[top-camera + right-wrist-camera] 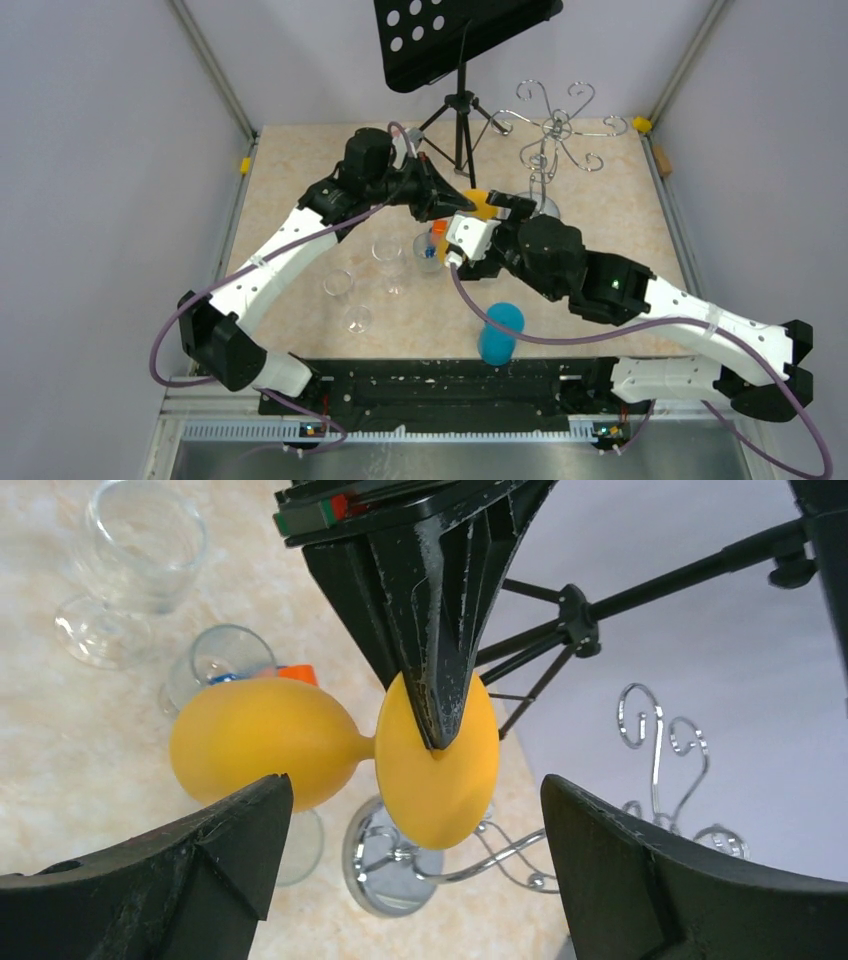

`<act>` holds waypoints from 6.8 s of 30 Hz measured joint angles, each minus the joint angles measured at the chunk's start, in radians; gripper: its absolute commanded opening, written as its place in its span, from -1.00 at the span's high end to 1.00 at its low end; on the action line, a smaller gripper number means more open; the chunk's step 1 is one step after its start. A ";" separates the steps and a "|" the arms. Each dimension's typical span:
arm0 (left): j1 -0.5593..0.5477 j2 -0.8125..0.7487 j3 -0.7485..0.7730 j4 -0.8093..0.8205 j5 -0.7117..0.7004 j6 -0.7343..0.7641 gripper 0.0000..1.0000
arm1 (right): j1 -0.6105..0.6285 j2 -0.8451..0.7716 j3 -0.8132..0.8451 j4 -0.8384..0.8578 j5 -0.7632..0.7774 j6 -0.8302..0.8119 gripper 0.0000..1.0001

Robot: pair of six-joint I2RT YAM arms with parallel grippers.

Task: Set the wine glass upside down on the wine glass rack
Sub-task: Turn the wine glass upside down at the wine rack.

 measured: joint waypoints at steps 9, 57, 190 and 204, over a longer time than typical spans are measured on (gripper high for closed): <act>0.001 -0.016 -0.028 -0.007 -0.008 0.005 1.00 | -0.071 0.081 0.161 -0.104 -0.058 0.248 -0.96; -0.034 0.078 -0.049 0.408 -0.098 -0.195 1.00 | -0.972 0.021 0.346 -0.270 -0.686 1.199 -0.95; 0.021 0.565 0.507 0.472 -0.420 -0.330 1.00 | -0.974 -0.124 0.289 -0.201 -0.698 1.285 -0.97; 0.037 0.497 0.391 0.465 -0.452 -0.293 1.00 | -0.974 -0.124 0.276 -0.199 -0.702 1.299 -0.97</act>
